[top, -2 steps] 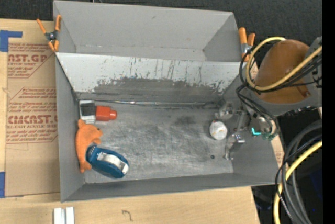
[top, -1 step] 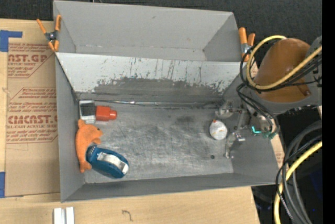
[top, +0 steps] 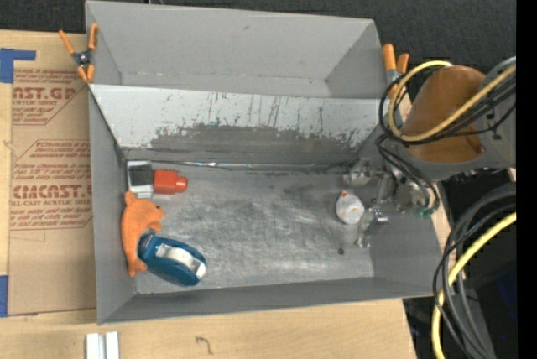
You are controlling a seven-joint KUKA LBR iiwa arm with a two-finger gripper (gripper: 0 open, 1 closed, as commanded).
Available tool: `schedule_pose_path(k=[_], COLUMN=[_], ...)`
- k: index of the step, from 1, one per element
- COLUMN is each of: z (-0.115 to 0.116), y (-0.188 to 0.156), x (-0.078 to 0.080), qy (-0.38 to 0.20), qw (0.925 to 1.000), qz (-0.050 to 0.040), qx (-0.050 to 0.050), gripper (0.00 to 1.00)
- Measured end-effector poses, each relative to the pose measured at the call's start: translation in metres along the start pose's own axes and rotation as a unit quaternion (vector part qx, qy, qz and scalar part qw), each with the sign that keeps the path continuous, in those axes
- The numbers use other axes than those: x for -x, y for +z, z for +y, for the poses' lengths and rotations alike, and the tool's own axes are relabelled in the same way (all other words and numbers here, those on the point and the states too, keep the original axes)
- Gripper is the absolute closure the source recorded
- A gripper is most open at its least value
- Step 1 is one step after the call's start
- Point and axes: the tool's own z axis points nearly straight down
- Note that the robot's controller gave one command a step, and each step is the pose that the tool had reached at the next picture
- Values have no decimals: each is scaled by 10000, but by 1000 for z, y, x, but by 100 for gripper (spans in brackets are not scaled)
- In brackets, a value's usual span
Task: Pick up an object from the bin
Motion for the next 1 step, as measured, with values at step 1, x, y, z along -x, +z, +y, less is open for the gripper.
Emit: schedule_pose_path(k=[1], z=[-4], y=[38], x=[-5], qy=[-119], qw=[9999], qz=[24], qx=[9], gripper=[100])
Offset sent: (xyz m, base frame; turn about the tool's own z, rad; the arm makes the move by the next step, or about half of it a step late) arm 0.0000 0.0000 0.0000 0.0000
